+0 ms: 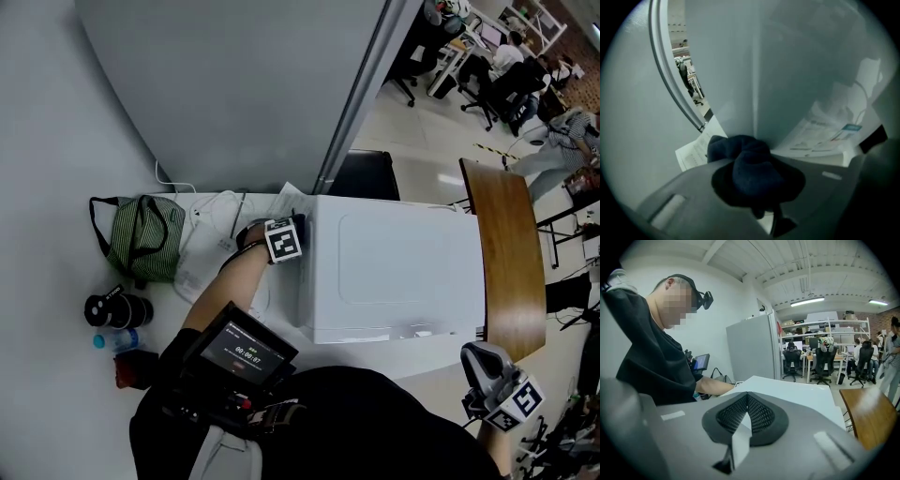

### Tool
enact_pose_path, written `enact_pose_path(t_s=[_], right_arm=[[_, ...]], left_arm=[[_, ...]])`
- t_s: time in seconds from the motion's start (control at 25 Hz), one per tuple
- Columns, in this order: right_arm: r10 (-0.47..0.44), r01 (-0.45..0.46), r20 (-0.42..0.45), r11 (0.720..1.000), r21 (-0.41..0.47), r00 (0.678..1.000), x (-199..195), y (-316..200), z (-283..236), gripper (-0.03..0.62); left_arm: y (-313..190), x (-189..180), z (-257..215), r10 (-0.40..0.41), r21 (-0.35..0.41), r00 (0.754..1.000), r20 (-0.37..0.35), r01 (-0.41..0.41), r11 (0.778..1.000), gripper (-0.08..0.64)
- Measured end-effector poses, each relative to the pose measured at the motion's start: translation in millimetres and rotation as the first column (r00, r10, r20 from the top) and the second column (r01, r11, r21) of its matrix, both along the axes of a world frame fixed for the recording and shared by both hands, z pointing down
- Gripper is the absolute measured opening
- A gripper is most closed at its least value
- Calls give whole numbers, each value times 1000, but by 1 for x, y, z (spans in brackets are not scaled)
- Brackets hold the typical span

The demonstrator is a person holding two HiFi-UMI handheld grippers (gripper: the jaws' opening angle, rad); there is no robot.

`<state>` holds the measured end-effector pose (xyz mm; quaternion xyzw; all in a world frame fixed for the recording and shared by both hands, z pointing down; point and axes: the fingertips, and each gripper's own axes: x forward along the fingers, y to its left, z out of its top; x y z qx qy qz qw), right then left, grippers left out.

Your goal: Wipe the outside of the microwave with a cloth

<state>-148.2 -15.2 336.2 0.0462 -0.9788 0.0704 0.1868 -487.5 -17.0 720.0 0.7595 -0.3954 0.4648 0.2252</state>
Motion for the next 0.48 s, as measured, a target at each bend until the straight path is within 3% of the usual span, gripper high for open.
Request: enact_pose_path(t_s=[0.08, 0.2, 0.28, 0.36, 0.48], right_arm=[[3, -3, 0, 1000, 5, 1000, 1, 1, -2, 5], [-10, 10, 20, 1000, 11, 1000, -2, 3, -5, 5], [-25, 24, 44, 1000, 15, 999, -7, 5, -8, 5], [-44, 43, 69, 999, 14, 997, -12, 7, -10, 5], [-84, 84, 94, 996, 3, 992, -24, 12, -9, 5]], left_arm=[[3, 2, 13, 16, -5, 999, 33, -16, 1000, 58], [8, -2, -3, -28, 20, 1000, 9, 28, 999, 58], [13, -10, -43, -111, 80, 993, -45, 114, 990, 58], [23, -12, -103, -187, 158, 974, -124, 206, 966, 57], [35, 1, -189, -162, 267, 976, -144, 196, 943, 58]])
